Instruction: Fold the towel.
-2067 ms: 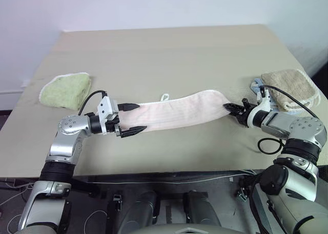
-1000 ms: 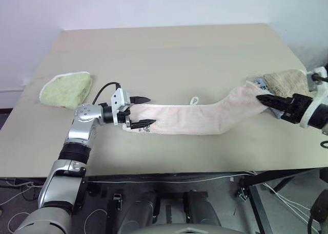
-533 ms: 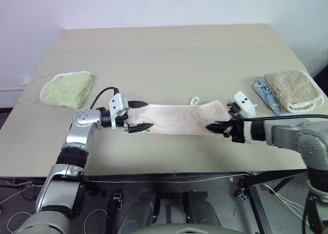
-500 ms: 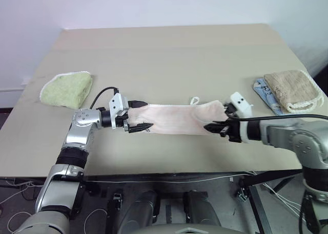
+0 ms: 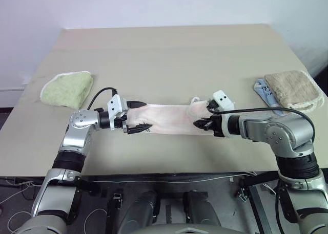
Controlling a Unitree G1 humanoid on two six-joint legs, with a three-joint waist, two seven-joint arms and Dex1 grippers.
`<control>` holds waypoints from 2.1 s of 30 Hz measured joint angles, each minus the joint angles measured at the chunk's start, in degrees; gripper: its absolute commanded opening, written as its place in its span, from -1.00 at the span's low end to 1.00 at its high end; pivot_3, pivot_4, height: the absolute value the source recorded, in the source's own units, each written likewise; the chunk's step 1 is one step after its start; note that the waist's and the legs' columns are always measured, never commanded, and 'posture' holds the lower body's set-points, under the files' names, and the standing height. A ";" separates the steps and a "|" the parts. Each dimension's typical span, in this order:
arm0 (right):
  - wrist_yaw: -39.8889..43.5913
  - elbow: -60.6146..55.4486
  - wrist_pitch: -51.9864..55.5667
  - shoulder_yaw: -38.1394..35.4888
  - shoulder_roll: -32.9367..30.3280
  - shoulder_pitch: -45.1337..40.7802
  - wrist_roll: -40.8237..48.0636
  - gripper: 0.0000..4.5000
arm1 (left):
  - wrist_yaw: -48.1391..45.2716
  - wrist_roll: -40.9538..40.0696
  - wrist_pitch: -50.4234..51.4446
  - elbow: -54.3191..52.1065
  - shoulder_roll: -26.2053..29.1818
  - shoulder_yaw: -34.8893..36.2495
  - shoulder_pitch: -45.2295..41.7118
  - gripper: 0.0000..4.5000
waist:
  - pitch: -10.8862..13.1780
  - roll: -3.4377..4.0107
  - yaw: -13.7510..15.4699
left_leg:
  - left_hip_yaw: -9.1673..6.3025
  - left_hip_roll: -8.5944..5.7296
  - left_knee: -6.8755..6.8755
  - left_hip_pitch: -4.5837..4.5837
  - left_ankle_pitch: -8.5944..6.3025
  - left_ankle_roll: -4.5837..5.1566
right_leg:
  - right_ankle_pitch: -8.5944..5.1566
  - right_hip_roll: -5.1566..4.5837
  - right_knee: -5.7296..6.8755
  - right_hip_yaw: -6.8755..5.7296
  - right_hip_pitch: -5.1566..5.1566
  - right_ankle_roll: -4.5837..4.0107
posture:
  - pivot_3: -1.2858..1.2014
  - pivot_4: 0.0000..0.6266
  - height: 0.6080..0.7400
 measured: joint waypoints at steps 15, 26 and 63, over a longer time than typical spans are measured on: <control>6.60 -2.25 -2.25 -14.18 1.55 0.90 6.97 0.93 | 1.04 -3.73 5.56 -1.44 -0.30 2.36 -1.74 1.00 | 0.00 0.00 0.08 | -0.01 0.00 0.02 0.00 0.00 0.00 | 0.00 0.01 0.02 -0.03 0.02 0.00 | 0.03 -0.52 1.00; 8.54 1.45 -18.27 -19.69 1.65 3.91 3.71 0.06 | 6.59 -8.98 18.05 -5.05 -7.32 2.77 -11.29 0.12 | -0.01 -0.03 -0.21 | 0.00 0.00 0.07 0.02 0.02 -0.02 | 0.02 0.03 0.08 -0.03 0.04 0.03 | 0.03 -0.52 1.00; 3.48 23.58 -53.25 -5.69 12.08 7.06 -23.44 -1.00 | 13.25 14.79 -8.05 18.64 -22.07 -14.70 -11.78 -0.99 | -0.03 -0.01 -0.05 | 0.01 -0.04 0.61 0.10 0.06 -0.10 | 0.02 0.09 0.62 0.00 0.10 0.04 | 0.03 -0.52 1.00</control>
